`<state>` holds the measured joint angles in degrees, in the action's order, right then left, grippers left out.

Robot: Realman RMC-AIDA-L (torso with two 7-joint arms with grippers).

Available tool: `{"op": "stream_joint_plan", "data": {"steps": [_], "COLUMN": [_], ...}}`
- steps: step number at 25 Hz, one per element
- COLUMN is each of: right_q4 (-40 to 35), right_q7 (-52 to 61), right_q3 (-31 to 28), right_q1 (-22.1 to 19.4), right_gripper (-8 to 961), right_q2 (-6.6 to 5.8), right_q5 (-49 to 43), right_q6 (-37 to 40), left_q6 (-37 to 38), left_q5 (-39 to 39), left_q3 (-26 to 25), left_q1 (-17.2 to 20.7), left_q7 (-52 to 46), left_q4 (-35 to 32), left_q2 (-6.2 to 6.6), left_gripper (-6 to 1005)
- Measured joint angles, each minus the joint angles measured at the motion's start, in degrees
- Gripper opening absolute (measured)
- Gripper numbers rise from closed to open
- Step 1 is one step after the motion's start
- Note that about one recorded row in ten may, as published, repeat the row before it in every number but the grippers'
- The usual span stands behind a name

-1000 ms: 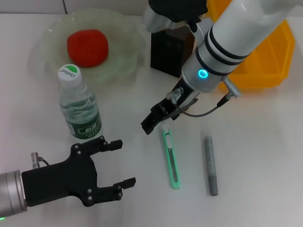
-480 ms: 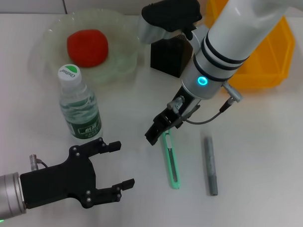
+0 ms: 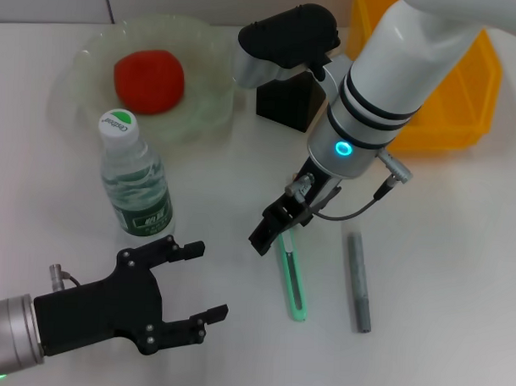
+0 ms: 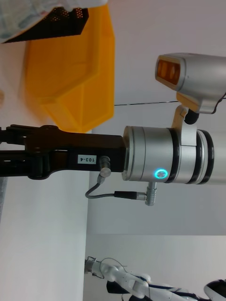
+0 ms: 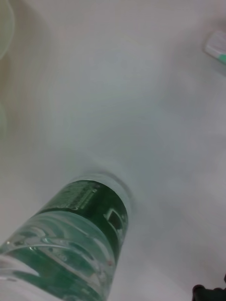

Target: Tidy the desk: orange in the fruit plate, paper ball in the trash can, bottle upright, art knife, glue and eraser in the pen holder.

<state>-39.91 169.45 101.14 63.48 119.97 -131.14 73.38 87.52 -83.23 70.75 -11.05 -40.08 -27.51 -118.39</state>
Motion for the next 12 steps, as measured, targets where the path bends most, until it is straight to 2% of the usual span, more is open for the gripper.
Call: {"op": "stream_joint_plan", "data": {"steps": [12], "right_q4": [2.0], "right_q7": [0.01], "right_q3": [0.57], "right_q1": [1.35], "right_gripper": [710], "right_q2": [0.0], "right_q5": [-0.02], "right_q6": [-0.19], "left_q6": [-0.24], "left_q5": [0.0], "left_q3": [0.0], "left_q1": [-0.96], "left_q7": [-0.79], "left_q4": [0.0], "left_q2": [-0.09], "left_gripper": [813]}}
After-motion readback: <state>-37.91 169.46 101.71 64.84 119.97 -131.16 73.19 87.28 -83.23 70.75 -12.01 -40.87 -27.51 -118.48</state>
